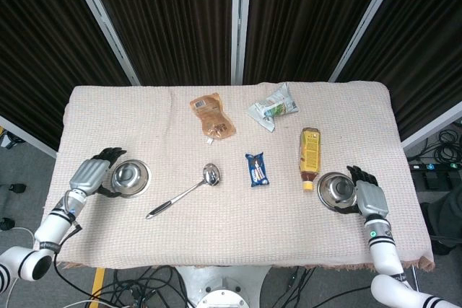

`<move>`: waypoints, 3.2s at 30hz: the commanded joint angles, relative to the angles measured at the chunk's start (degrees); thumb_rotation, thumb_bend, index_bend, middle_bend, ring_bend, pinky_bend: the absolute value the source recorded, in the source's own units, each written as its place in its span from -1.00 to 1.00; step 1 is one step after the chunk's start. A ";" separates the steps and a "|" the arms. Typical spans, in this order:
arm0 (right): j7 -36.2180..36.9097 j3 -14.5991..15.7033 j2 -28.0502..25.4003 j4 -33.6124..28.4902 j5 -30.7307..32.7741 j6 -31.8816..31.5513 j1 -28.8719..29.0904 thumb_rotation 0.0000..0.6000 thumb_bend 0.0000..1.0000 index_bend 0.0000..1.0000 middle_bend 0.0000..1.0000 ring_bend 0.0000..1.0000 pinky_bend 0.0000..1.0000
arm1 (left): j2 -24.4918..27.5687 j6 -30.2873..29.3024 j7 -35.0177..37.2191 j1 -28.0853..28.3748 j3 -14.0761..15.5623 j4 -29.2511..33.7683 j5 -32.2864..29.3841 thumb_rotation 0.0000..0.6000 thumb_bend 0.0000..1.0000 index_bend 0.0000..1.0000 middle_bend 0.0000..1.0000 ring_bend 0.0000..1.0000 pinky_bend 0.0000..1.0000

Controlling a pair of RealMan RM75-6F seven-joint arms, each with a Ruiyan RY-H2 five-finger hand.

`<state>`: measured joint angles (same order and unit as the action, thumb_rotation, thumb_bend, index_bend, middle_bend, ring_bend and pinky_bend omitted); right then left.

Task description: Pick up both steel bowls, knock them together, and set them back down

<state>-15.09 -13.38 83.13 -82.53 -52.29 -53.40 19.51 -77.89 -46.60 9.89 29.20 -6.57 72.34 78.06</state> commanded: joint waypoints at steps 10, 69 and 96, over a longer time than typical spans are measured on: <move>0.66 1.48 0.25 1.50 2.57 2.60 2.98 1.00 -1.00 -1.00 -1.00 -1.00 -0.87 | -1.27 3.57 2.25 2.98 1.92 -2.80 0.27 1.00 -1.00 -0.73 -0.79 -0.96 -0.51; 86.13 -6.54 15.94 4.47 -28.11 -10.90 9.32 1.00 -0.65 -0.06 -0.27 -0.42 -0.13 | -16.89 -44.86 18.32 -5.50 -5.78 10.82 10.51 1.00 -0.89 -0.09 -0.17 -0.22 0.23; 121.39 -7.59 24.95 12.68 -32.46 6.43 31.44 1.00 -0.67 -0.06 -0.27 -0.42 -0.13 | -27.85 -44.99 23.08 -0.72 -3.39 -2.00 16.59 1.00 -0.89 -0.07 -0.14 -0.21 0.23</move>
<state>105.77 -20.53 107.63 -70.37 -84.99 -47.51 50.23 -105.45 -91.70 33.16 28.19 -10.16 70.60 94.39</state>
